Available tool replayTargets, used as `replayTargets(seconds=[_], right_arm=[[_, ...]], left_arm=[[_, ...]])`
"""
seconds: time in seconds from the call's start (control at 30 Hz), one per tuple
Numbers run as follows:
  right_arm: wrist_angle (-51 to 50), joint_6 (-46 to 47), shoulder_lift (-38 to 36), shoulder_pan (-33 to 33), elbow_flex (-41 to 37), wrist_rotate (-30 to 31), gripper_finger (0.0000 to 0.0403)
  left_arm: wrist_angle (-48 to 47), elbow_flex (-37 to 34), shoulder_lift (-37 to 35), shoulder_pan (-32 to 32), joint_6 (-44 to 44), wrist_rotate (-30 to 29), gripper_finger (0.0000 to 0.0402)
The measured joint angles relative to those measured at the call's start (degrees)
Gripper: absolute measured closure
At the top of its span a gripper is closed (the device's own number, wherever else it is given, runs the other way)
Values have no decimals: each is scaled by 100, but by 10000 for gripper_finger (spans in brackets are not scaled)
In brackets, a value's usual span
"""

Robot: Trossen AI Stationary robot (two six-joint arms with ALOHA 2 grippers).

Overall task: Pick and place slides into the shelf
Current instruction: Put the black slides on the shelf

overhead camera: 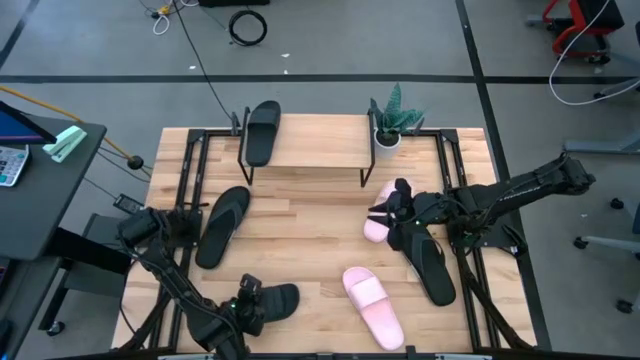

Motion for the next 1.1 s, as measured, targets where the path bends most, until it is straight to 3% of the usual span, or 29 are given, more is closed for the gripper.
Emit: replayTargets(seconds=[0.13,0.83,1.1], right_arm=[[-1,35,3,154,1,2,298],[-3,319,3,582,-1,4,298],[-3,307,3,582,1,4,298]], left_arm=[[27,1,4,18,21,-307,262],[557,1,7,284,21,-594,298],[571,3,0,580,21,-637,369]])
